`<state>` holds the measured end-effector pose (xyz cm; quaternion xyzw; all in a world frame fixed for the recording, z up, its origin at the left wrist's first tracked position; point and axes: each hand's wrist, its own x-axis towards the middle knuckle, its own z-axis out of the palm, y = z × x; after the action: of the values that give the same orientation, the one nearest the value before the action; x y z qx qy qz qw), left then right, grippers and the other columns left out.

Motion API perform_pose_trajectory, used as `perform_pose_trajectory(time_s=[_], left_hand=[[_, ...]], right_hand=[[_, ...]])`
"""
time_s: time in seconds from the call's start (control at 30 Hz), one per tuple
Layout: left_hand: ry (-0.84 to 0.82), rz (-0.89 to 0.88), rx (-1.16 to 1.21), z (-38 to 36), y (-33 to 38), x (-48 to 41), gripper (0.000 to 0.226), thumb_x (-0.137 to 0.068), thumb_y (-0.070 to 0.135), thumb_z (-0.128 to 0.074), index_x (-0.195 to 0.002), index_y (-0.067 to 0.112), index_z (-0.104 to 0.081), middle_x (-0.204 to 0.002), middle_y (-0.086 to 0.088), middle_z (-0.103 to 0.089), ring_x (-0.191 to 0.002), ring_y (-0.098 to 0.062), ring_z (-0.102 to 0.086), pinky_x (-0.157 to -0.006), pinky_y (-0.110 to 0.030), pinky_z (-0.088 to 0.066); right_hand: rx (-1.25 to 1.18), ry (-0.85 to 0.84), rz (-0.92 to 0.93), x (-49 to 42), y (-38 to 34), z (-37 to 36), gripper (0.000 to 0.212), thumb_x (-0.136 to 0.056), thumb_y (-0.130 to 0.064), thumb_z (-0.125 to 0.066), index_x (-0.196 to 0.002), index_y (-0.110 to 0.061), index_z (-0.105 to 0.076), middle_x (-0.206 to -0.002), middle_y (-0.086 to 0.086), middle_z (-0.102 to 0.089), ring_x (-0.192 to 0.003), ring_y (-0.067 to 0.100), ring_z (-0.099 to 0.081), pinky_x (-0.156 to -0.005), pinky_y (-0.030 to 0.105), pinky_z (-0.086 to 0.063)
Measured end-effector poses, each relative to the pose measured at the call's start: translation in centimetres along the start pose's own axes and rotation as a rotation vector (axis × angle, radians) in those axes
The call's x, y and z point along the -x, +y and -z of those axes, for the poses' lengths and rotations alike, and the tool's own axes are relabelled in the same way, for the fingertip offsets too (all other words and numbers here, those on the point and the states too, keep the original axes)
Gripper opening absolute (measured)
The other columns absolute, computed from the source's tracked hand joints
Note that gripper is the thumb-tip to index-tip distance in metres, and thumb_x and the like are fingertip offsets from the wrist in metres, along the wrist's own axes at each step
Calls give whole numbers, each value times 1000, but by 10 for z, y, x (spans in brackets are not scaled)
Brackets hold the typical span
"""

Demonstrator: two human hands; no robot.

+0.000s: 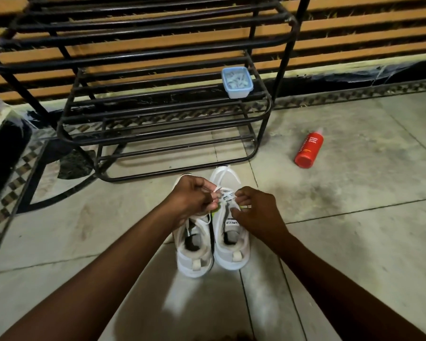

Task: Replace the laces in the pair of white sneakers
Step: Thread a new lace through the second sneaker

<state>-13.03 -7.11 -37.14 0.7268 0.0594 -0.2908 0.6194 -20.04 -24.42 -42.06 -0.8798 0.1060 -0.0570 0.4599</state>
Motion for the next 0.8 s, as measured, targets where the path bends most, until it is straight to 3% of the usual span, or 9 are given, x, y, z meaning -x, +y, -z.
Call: perform_pose_trajectory(time_s=[0.17, 0.3, 0.5, 0.63, 0.73, 0.8], left_hand=[[87, -95, 53, -16, 4, -1, 13, -92, -20, -59, -97, -8, -61, -79, -23, -61, -64, -33, -68, -60, -32, -64], [135, -137, -3, -25, 1, -8, 12, -88, -19, -65, -86, -8, -62, -75, -22, -63, -62, -32, -63, -81, -55, -58], [171, -131, -154, -41, -8, -15, 14, -79, -9, -82, -87, -11, -71, -77, -21, -74, -72, -34, -76, -76, -46, -64], [245, -111, -257, -49, -11, -19, 10, -78, -4, -83, -81, -2, -74, -65, -7, -75, -60, -21, -75, -58, -29, -58], [312, -112, -345, -53, -15, -22, 8, -75, 7, -85, -75, 10, -77, -66, 2, -75, -66, -14, -75, -66, -30, -62], [376, -111, -411, -54, -17, -23, 8, -73, 18, -85, -71, 18, -78, -71, 8, -75, -76, -12, -73, -76, -31, -61]], right_hand=[[-85, 89, -111, 3, 3, -3, 20, -75, -13, -78, -94, -16, -72, -82, -5, -73, -75, 10, -70, -84, 32, -56], [-323, 142, -228, 6, 12, -6, 14, -76, -11, -79, -86, -20, -74, -80, -5, -74, -78, 5, -70, -74, 22, -52], [-650, 153, -367, 6, 19, -9, 17, -77, 2, -76, -90, -10, -75, -85, 11, -75, -78, 20, -66, -71, 33, -49], [-778, 149, -426, 5, 24, -10, 19, -77, 7, -72, -92, -5, -73, -89, 21, -73, -78, 26, -67, -66, 32, -48], [-836, 138, -444, 6, 26, -11, 19, -79, 7, -71, -93, -6, -73, -92, 23, -73, -76, 25, -65, -57, 28, -46], [-867, 133, -453, 6, 28, -11, 19, -79, 7, -71, -93, -7, -73, -94, 23, -73, -77, 26, -65, -61, 32, -46]])
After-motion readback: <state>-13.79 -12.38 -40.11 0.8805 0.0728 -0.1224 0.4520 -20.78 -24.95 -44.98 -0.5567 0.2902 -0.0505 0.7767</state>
